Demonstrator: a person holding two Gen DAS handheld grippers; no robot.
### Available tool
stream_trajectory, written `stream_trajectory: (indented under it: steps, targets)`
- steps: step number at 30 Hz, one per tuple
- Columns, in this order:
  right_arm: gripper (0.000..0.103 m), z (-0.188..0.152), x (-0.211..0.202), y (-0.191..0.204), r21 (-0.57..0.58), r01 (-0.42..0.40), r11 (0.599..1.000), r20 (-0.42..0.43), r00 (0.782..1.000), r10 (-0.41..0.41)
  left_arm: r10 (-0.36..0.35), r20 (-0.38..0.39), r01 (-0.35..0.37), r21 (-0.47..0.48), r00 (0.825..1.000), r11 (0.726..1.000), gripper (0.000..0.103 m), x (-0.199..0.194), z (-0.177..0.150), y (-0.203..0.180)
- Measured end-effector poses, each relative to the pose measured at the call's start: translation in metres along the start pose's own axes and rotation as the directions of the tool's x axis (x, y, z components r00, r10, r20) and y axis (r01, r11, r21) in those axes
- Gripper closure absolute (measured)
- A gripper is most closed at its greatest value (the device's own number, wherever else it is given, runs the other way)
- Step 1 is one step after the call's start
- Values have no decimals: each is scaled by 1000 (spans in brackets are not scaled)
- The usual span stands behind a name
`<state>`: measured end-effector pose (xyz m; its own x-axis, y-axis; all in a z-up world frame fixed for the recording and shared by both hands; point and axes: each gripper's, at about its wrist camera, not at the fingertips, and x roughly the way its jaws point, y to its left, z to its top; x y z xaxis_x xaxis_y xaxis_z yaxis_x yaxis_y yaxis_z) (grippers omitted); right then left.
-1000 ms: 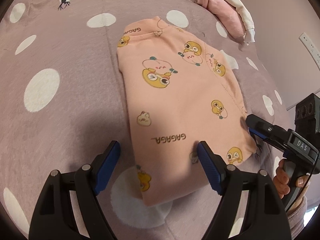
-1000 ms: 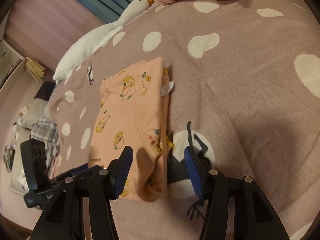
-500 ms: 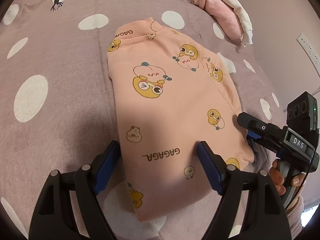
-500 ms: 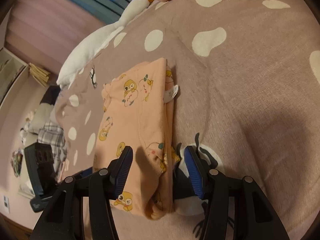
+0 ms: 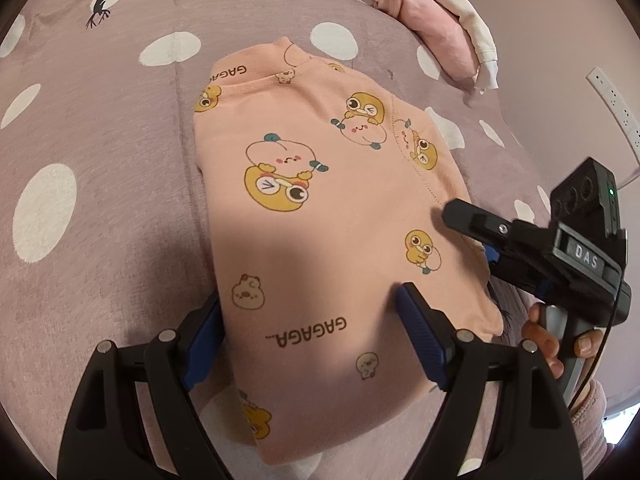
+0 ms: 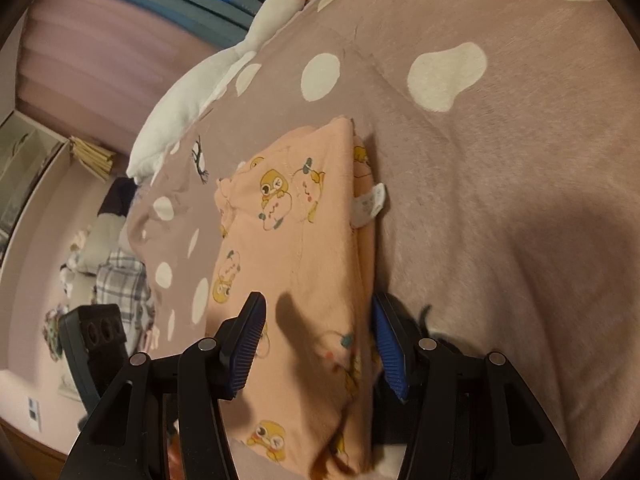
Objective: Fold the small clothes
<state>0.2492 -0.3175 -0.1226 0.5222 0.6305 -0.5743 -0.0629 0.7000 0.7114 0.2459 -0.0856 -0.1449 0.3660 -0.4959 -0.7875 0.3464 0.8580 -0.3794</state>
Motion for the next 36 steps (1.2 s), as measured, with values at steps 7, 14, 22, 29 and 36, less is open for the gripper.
stream_trajectory:
  steps: [7, 14, 22, 29, 36]
  targets:
    - [49, 12, 10, -1, 12, -36, 999, -17, 999, 36, -12, 2, 12, 6, 1000, 1000, 19, 4, 3, -2]
    - [49, 15, 14, 1, -16, -36, 999, -27, 999, 35, -24, 7, 24, 14, 1000, 1000, 19, 9, 8, -3]
    - [49, 19, 22, 7, -70, -22, 997, -31, 999, 20, -38, 18, 38, 14, 999, 999, 19, 14, 14, -5]
    - [50, 21, 29, 15, -118, 3, 993, -25, 1000, -6, -55, 21, 55, 13, 998, 998, 19, 17, 18, -5]
    - [63, 22, 30, 13, -129, 36, 991, -11, 999, -37, -46, 23, 46, 9, 999, 999, 29, 15, 17, -2]
